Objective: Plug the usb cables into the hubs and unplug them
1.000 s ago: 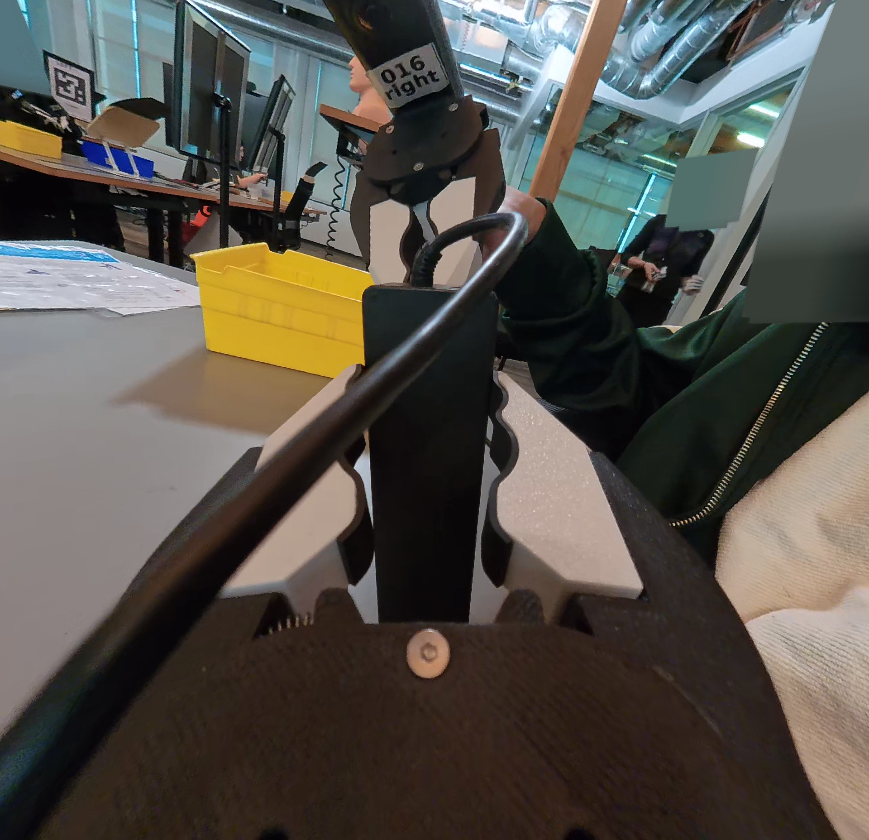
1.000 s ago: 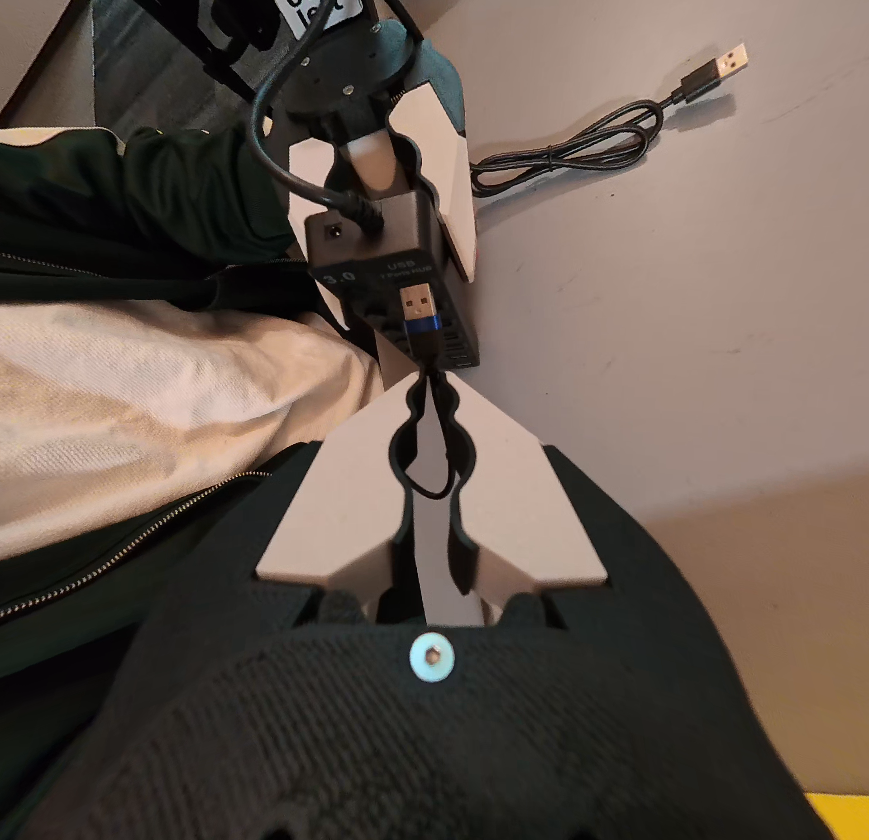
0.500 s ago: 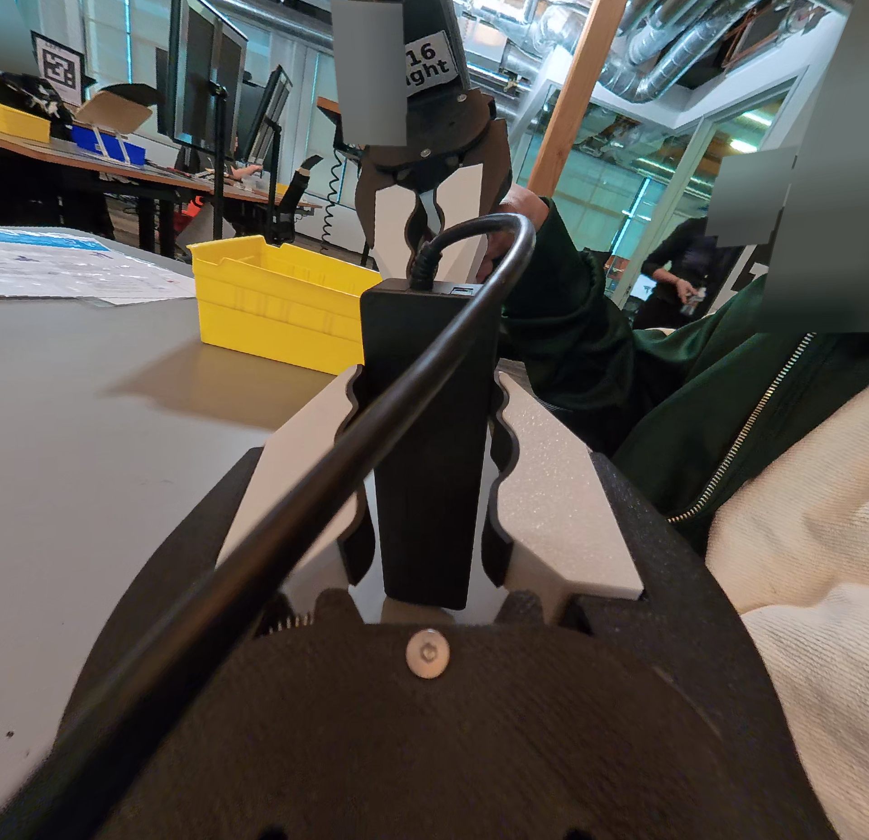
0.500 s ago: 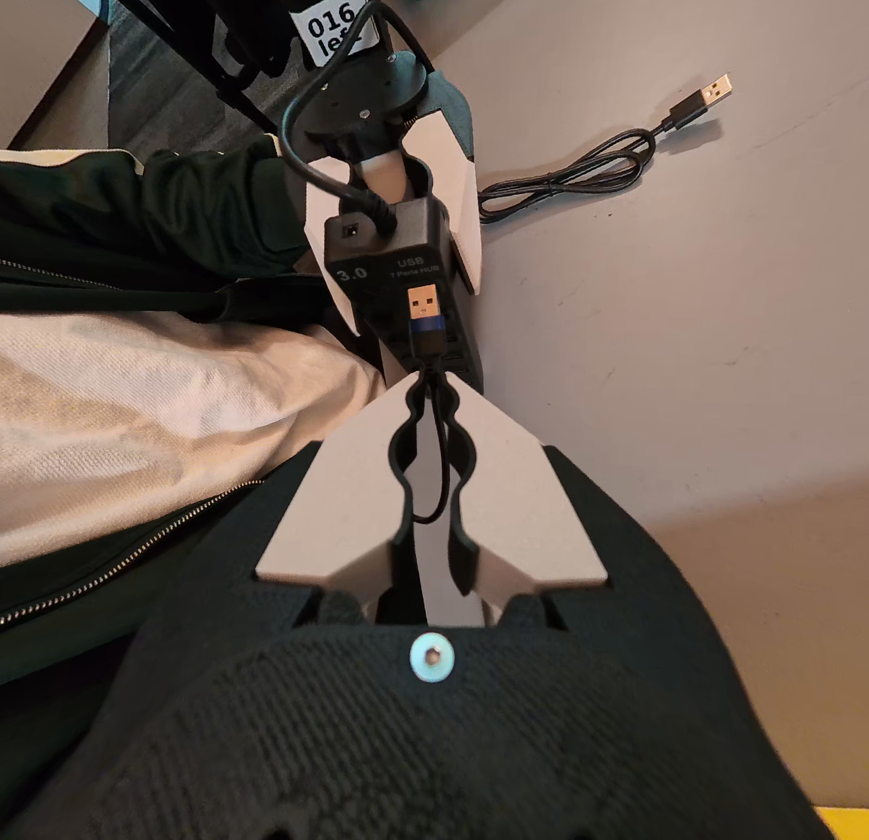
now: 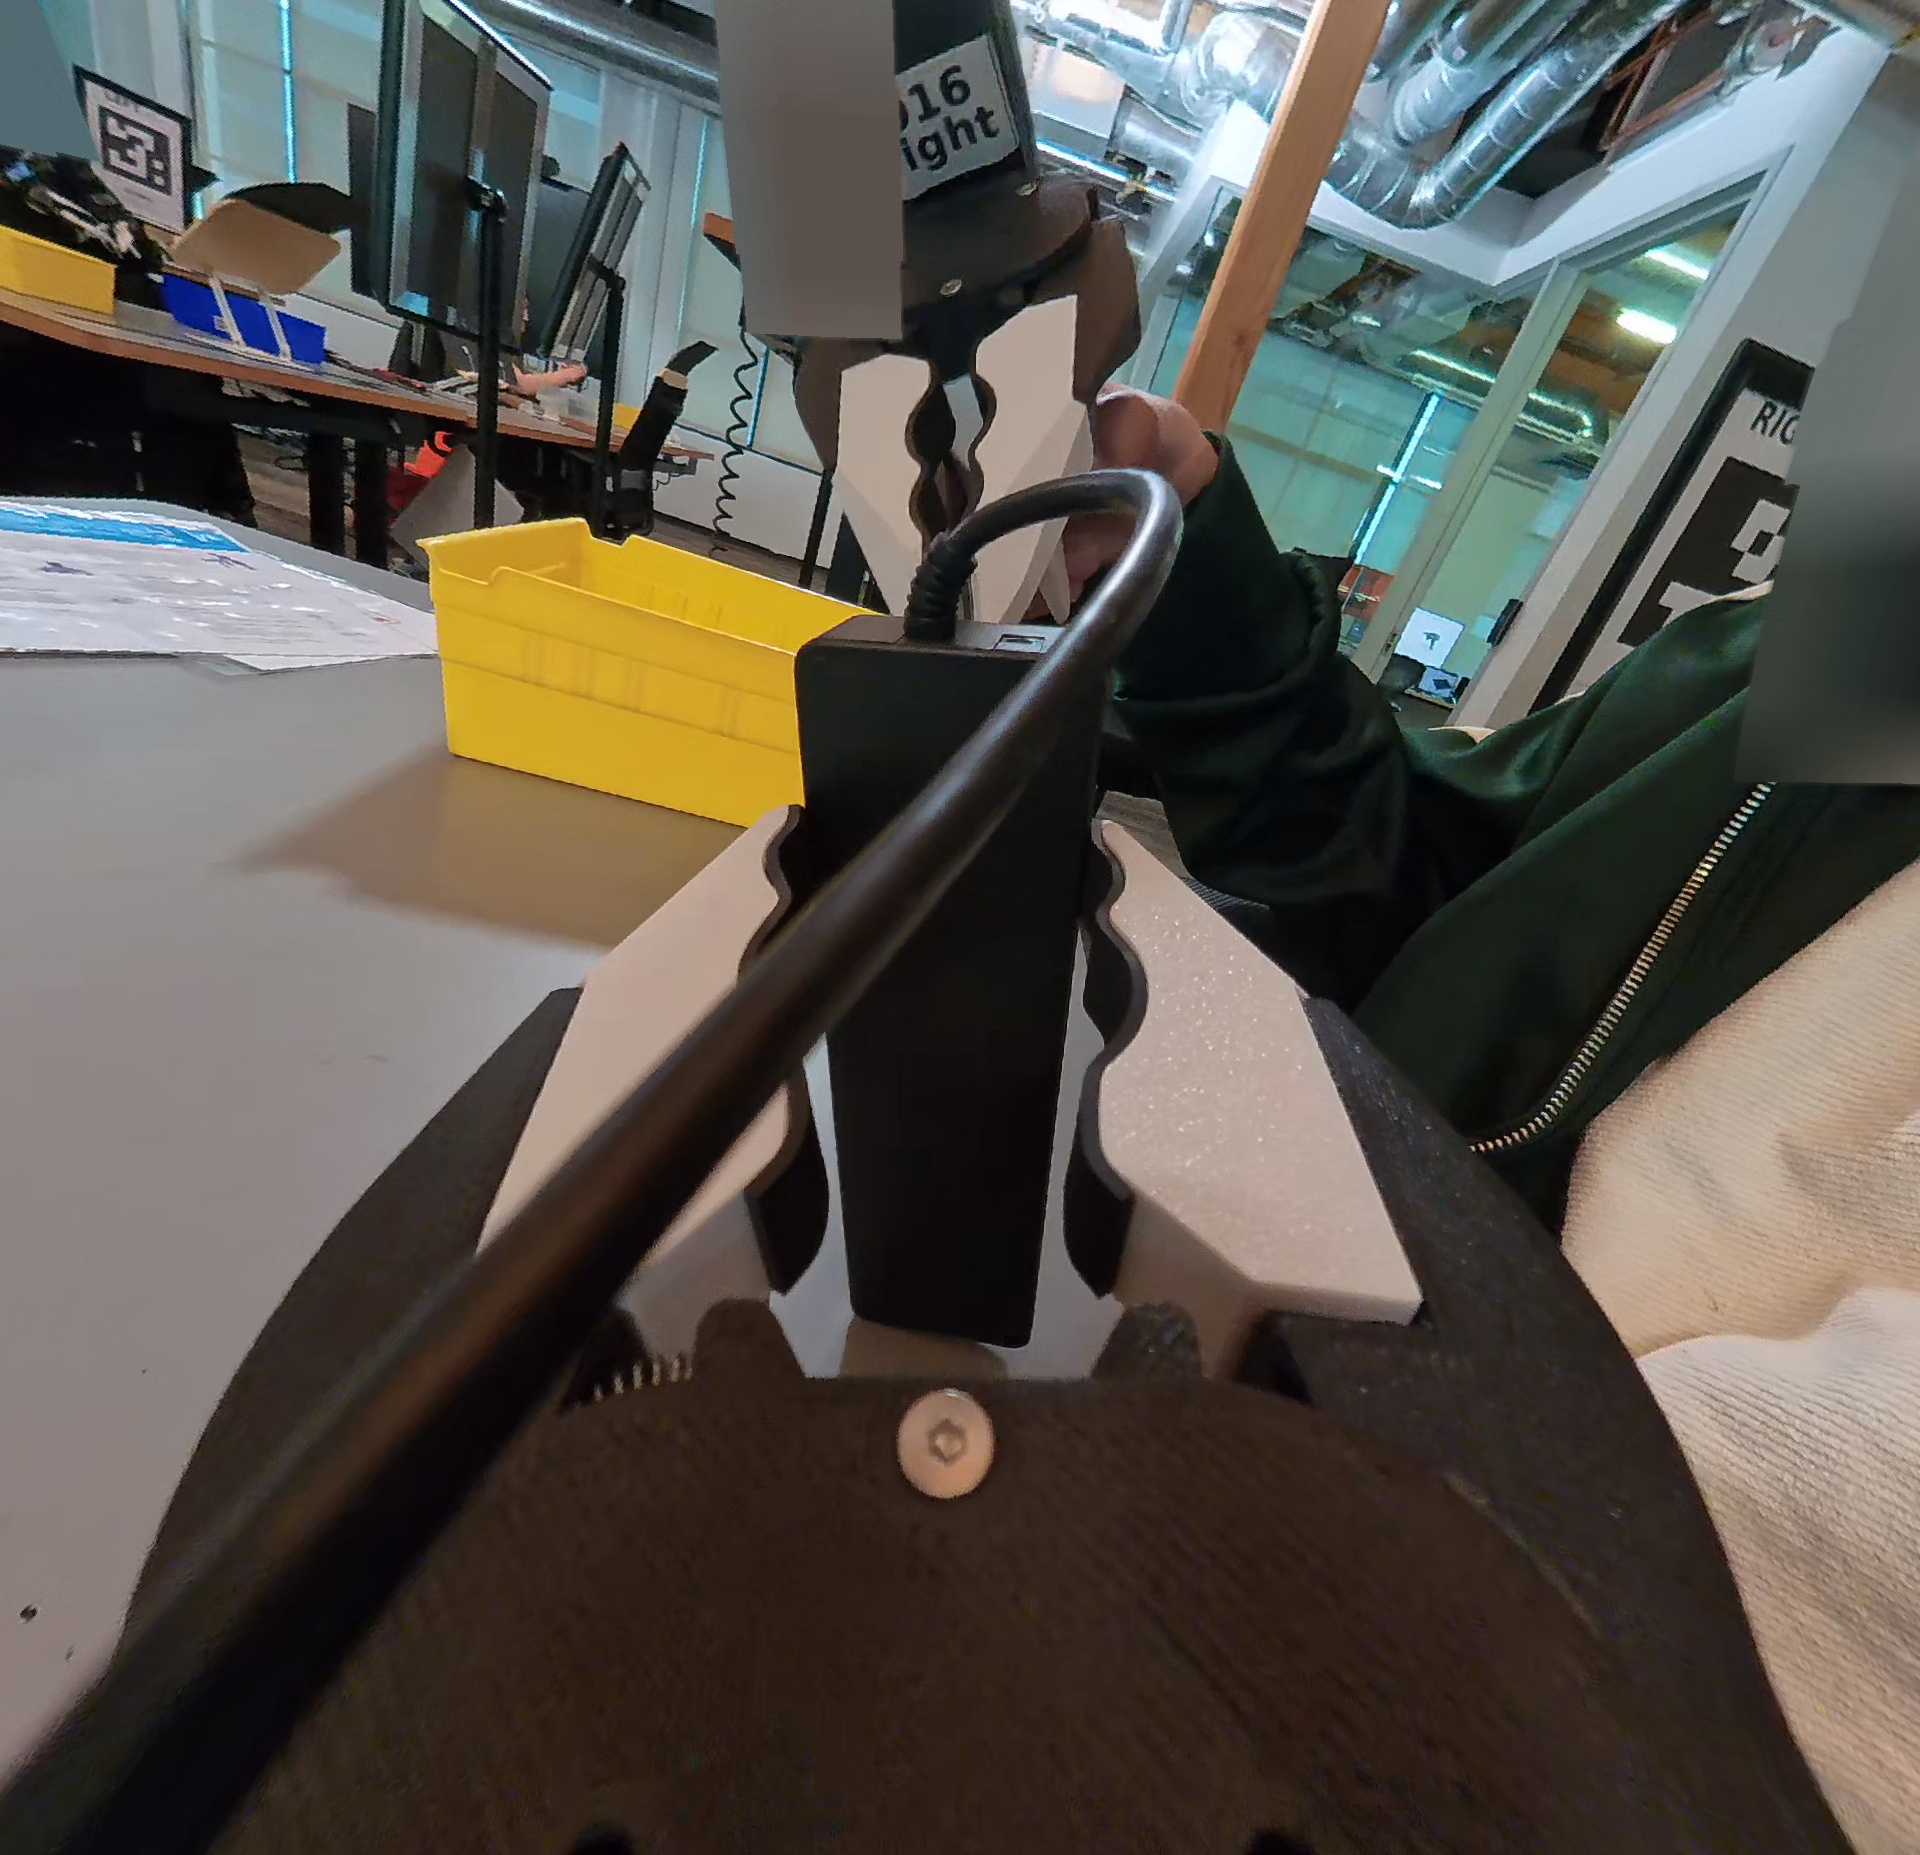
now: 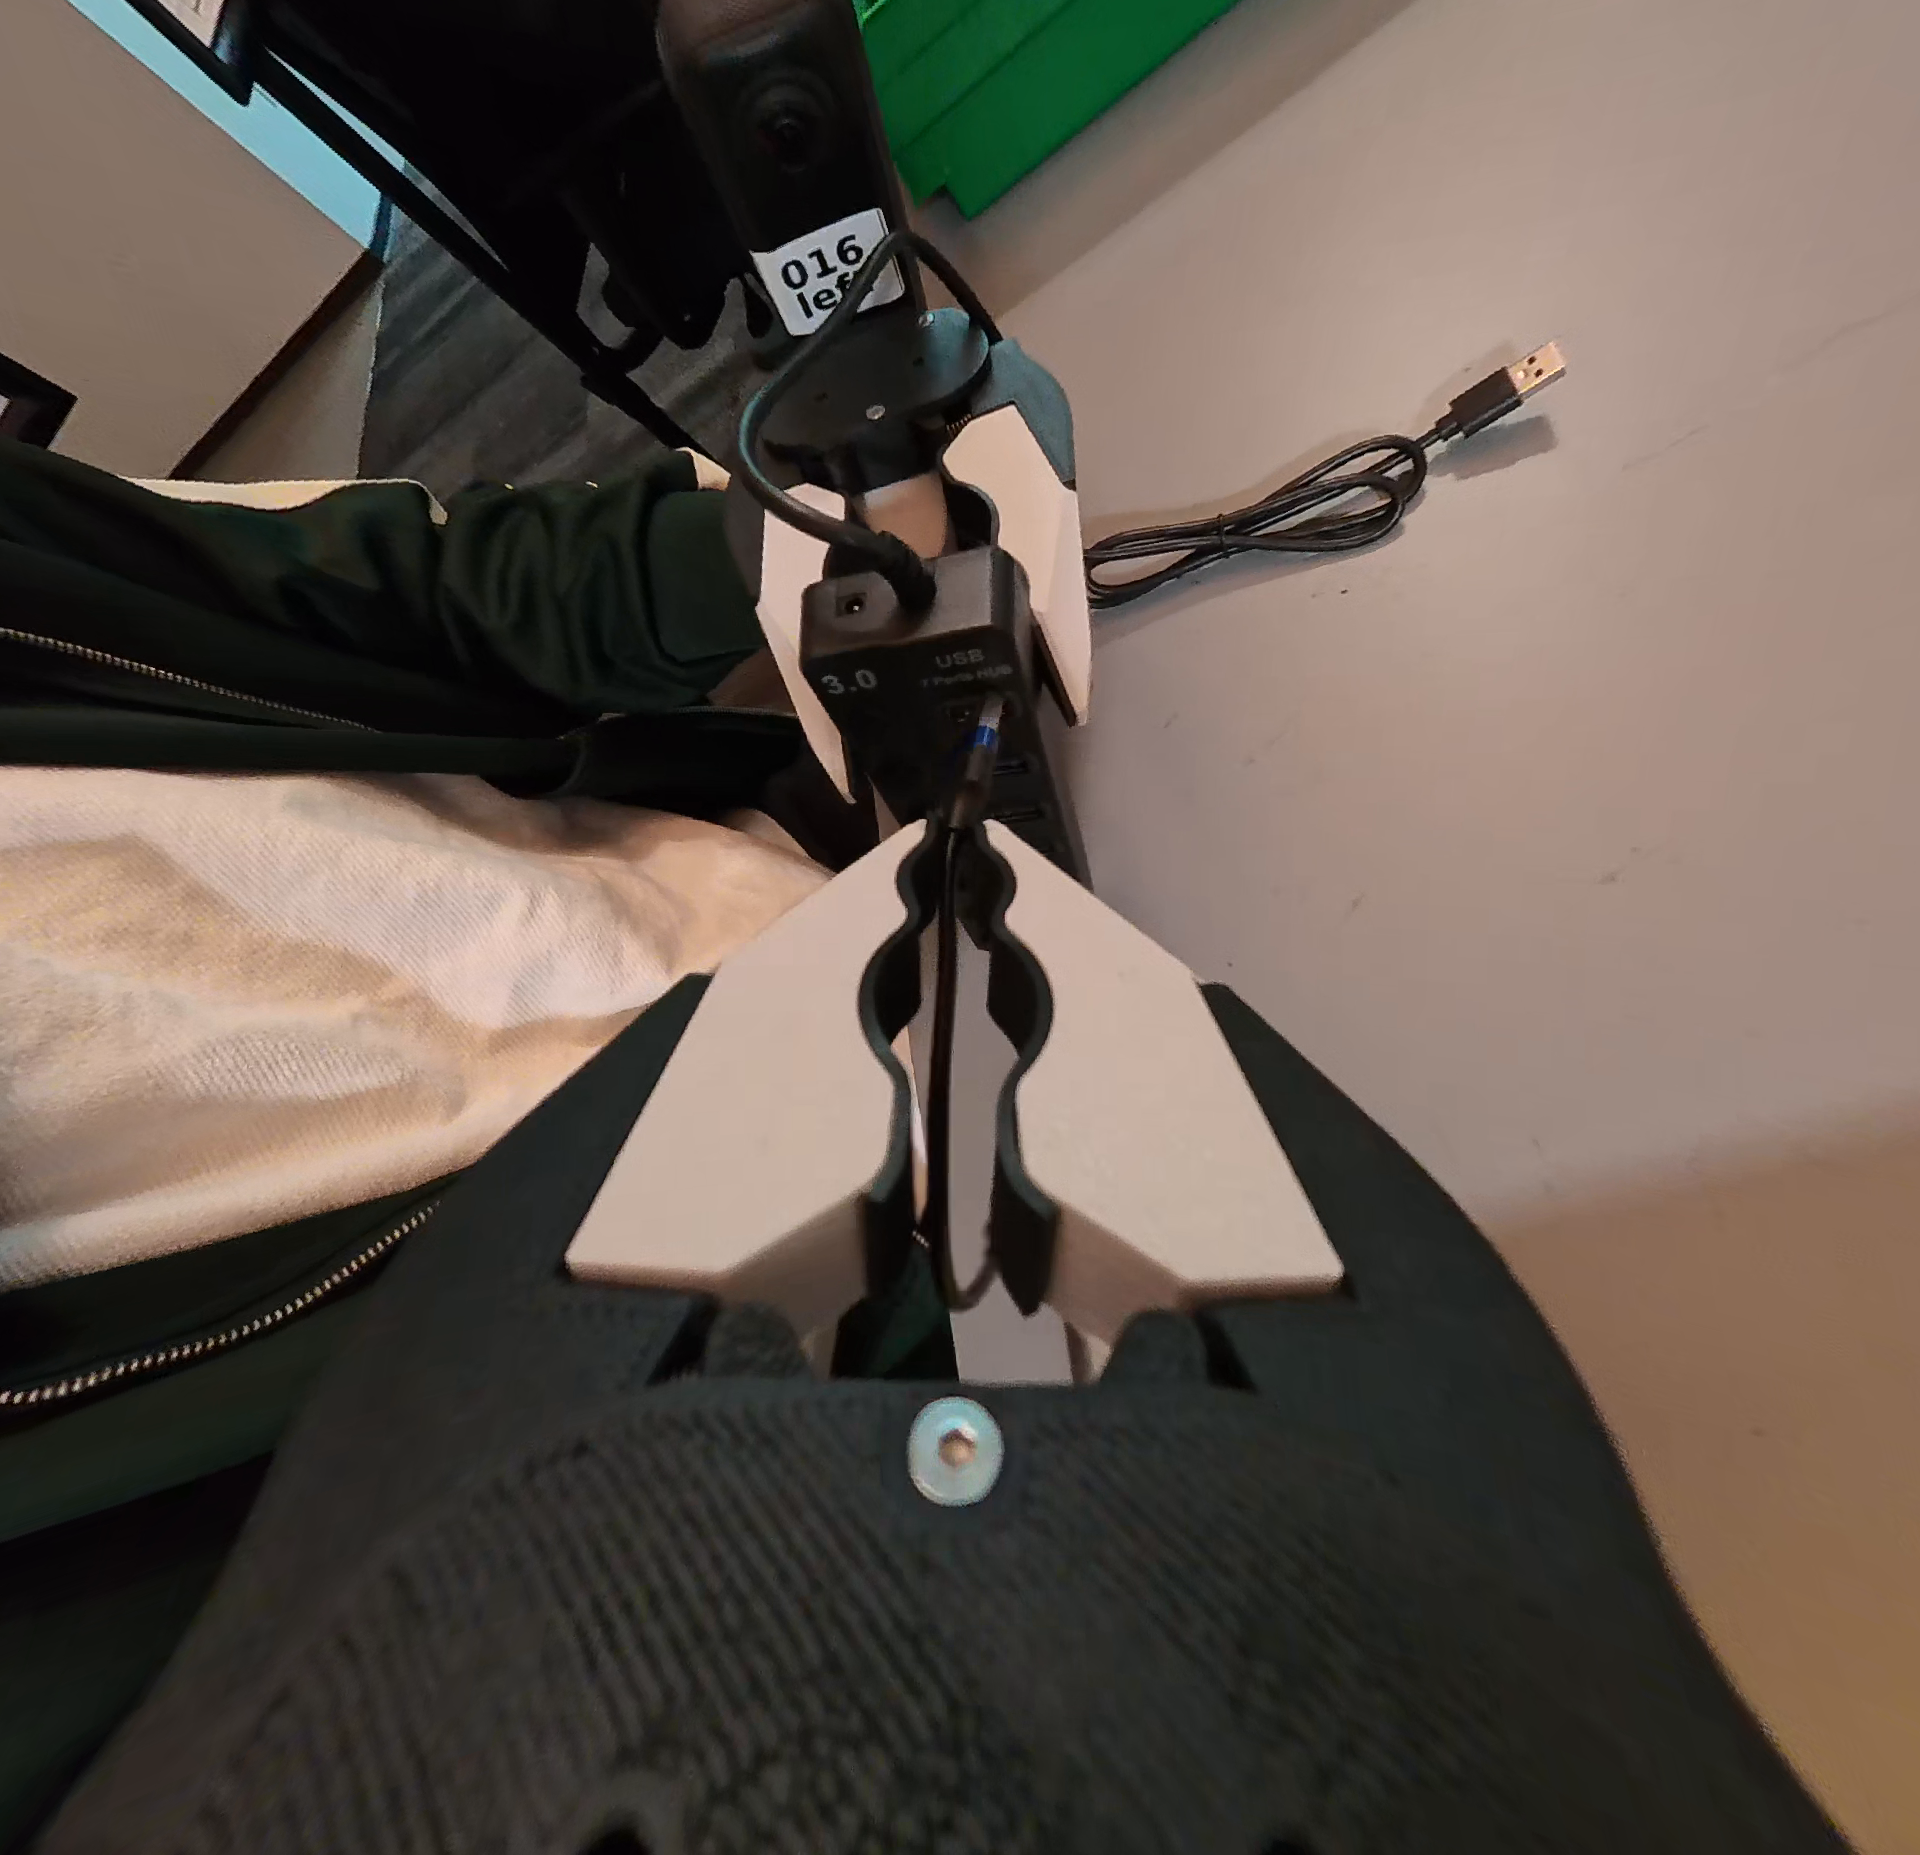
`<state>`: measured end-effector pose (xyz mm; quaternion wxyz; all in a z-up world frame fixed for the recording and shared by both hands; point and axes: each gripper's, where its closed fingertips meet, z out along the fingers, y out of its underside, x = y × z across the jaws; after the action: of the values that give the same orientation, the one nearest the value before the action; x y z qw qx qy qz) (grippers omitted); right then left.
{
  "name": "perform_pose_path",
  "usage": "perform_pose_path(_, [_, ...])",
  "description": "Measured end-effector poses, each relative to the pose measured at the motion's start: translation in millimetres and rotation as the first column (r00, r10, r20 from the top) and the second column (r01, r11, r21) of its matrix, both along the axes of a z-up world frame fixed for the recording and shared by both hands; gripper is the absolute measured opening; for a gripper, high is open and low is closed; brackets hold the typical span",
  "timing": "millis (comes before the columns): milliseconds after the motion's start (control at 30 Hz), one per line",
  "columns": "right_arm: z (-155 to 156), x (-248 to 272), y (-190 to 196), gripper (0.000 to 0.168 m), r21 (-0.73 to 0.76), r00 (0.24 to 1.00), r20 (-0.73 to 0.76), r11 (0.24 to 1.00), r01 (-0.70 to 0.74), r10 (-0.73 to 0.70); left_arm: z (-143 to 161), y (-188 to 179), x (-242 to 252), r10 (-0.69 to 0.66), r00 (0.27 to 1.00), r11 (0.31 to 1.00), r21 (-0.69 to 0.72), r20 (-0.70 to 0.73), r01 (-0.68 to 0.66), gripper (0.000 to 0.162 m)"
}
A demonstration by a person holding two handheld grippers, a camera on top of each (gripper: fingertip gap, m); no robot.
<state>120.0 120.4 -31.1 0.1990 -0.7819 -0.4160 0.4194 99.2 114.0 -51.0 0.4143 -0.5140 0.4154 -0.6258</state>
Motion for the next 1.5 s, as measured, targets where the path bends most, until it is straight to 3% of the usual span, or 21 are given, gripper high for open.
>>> perform_pose_path(600, [-6,-14,18,0.004,-0.174,0.966,-0.251,0.985,0.012,-0.056,9,30,-14,0.125,0.989,0.989,-0.092,0.079,-0.118,0.050])
perform_pose_path(733, [-29,-8,34,0.004,-0.153,0.972,-0.191,0.982,0.109,-0.137,-2,57,-21,0.252,0.968,0.958,-0.146,0.025,-0.246,0.049])
perform_pose_path(900, [-63,-10,54,0.004,-0.237,0.925,-0.243,0.943,0.234,-0.291,-3,70,-31,0.303,0.953,0.936,-0.195,0.021,-0.294,0.049])
perform_pose_path(1000, [-96,-7,63,0.004,-0.258,0.908,-0.195,0.913,0.316,-0.370,-5,75,-34,0.320,0.947,0.926,-0.219,0.018,-0.308,0.049])
perform_pose_path(1167, [-125,6,73,0.005,-0.136,0.905,-0.113,0.908,0.395,-0.410,-8,86,-43,0.357,0.934,0.897,-0.288,0.020,-0.336,0.049])
perform_pose_path(1200, [-124,8,77,0.010,-0.092,0.902,-0.121,0.910,0.405,-0.414,-9,89,-45,0.362,0.932,0.890,-0.304,0.020,-0.340,0.049])
perform_pose_path(1267, [-119,12,84,0.036,-0.011,0.886,-0.142,0.896,0.444,-0.441,-11,93,-48,0.374,0.927,0.877,-0.333,0.020,-0.347,0.049])
perform_pose_path(1333, [-113,11,86,0.044,0.054,0.877,-0.159,0.883,0.467,-0.454,-11,95,-50,0.383,0.924,0.869,-0.348,0.021,-0.352,0.049])
perform_pose_path(1500, [-132,10,79,0.046,0.349,0.914,0.040,0.863,0.365,-0.403,-10,96,-54,0.378,0.925,0.864,-0.376,0.039,-0.337,0.049])
